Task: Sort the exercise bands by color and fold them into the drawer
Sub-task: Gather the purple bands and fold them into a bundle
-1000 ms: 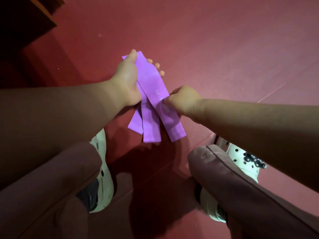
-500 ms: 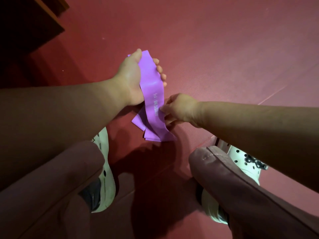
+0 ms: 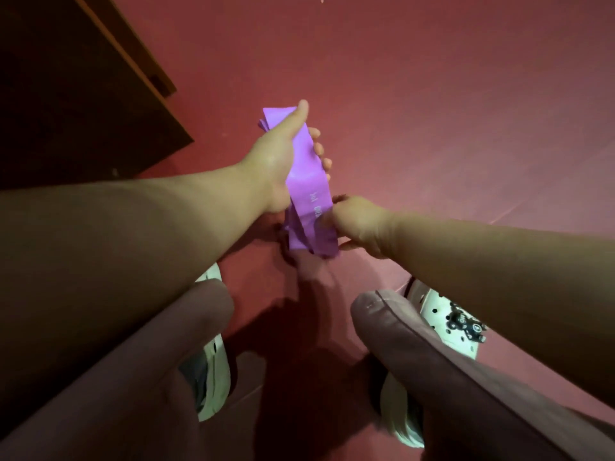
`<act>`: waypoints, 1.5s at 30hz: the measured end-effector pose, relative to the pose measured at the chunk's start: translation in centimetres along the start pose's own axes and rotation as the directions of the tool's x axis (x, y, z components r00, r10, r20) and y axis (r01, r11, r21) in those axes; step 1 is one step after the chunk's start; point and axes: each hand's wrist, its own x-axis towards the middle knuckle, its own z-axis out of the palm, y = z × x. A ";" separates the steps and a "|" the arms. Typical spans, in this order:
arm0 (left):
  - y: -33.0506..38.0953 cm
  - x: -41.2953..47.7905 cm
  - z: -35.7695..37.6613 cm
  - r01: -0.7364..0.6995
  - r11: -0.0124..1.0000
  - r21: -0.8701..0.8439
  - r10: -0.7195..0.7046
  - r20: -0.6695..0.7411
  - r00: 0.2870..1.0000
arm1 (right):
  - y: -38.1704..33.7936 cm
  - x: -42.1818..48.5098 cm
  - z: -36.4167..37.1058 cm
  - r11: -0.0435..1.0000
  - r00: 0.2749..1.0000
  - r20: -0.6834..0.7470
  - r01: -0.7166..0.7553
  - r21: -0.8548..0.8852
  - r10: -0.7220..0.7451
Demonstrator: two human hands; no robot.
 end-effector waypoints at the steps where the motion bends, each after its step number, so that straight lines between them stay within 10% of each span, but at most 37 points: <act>1: 0.7 -0.7 0.7 -0.018 1.000 0.020 0.018 0.006 1.000 | -0.9 -1.0 -0.3 1.000 1.000 -0.010 0.017 -0.003 -0.017; 24: 19.1 -30.9 11.3 -0.574 0.805 0.150 0.552 0.162 0.818 | -18.8 -31.1 -3.1 0.908 0.871 -0.264 0.378 -0.183 -0.415; 39: 11.9 -32.8 5.8 -0.364 0.899 -0.243 0.403 0.132 0.906 | -13.0 -34.1 1.6 0.906 0.875 -0.251 0.423 -0.018 -0.413; 45: 14.0 -32.0 5.7 -0.403 0.903 -0.146 0.425 0.172 0.889 | -15.2 -32.8 1.7 0.885 0.858 -0.260 0.465 0.028 -0.443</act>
